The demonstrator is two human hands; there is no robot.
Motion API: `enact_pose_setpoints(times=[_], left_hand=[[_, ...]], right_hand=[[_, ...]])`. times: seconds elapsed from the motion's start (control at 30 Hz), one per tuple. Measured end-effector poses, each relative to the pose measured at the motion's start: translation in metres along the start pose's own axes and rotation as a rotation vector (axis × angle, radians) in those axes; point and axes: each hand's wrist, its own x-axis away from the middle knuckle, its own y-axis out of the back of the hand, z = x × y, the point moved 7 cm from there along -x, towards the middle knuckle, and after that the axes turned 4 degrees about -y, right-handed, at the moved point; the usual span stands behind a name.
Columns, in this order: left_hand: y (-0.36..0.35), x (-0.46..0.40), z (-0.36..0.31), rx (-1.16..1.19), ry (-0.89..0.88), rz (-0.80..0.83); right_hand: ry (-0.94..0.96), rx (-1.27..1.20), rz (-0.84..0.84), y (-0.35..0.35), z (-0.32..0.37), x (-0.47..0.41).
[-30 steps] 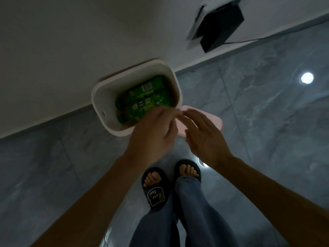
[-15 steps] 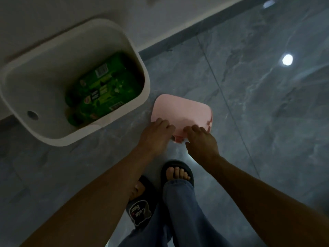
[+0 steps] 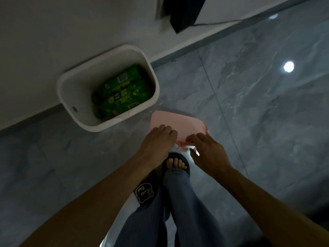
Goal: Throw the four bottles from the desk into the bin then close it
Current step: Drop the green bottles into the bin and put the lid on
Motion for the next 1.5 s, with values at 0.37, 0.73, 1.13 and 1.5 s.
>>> enact_pose_setpoints(times=[0.37, 0.73, 1.13, 1.5], left_hand=[[0.149, 0.120, -0.016, 0.043, 0.052, 0.085], [0.223, 0.153, 0.030, 0.081, 0.173, -0.490], [0.101, 0.134, 0.100, 0.150, 0.406, -0.415], [0.069, 0.115, 0.108, 0.123, 0.376, -0.504]], right_hand=[[0.083, -0.083, -0.108, 0.141, 0.130, 0.064], [-0.561, -1.460, 0.062, 0.130, 0.189, 0.030], [-0.853, -1.964, 0.324, 0.039, 0.205, -0.030], [-0.991, -1.788, 0.313, 0.022, 0.191, -0.060]])
